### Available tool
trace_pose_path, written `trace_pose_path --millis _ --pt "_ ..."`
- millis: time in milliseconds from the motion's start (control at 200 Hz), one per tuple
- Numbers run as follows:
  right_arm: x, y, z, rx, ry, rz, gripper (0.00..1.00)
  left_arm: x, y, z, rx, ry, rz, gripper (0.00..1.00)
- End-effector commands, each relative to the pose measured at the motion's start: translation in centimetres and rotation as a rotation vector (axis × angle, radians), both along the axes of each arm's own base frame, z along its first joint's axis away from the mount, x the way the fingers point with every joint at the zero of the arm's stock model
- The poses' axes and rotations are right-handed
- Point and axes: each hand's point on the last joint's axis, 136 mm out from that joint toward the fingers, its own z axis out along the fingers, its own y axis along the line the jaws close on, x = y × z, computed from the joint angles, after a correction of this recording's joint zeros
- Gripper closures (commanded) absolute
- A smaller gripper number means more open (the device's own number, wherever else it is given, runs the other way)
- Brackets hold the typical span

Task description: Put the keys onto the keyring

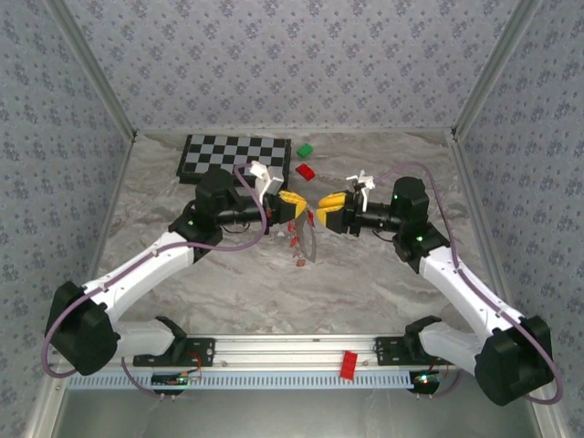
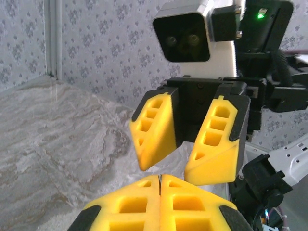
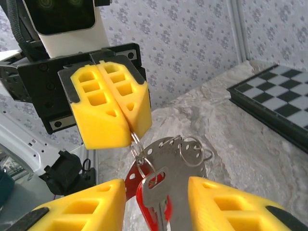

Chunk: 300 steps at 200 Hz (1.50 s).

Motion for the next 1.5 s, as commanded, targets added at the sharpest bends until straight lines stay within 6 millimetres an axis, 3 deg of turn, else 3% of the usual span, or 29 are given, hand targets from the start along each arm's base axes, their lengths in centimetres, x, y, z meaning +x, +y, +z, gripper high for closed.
trace_pose_path --millis 0,500,970,1254,1434,1494 --pt "0.0 0.4 1.4 0.077 0.007 0.061 0.60 -1.4 0.2 3.4 -0.093 -0.097 -0.037 1.00" --pt "-0.6 1.2 2.4 0.124 -0.013 0.157 0.54 -1.7 -0.1 3.2 -0.071 -0.097 -0.051 1.00" --pt "-1.0 1.8 1.4 0.106 0.016 0.214 0.59 -1.9 0.0 3.5 -0.068 -0.102 -0.048 1.00" --pt "-1.4 2.2 1.7 0.102 -0.004 0.235 0.75 -1.9 -0.1 3.3 -0.064 -0.098 -0.052 1.00" --pt "-1.5 2.5 1.7 0.087 -0.008 0.245 0.92 -2.0 0.0 3.3 -0.061 -0.098 -0.053 1.00" --pt "-1.5 2.4 1.7 0.087 -0.010 0.243 0.94 -2.0 0.0 3.2 -0.058 -0.095 -0.052 1.00"
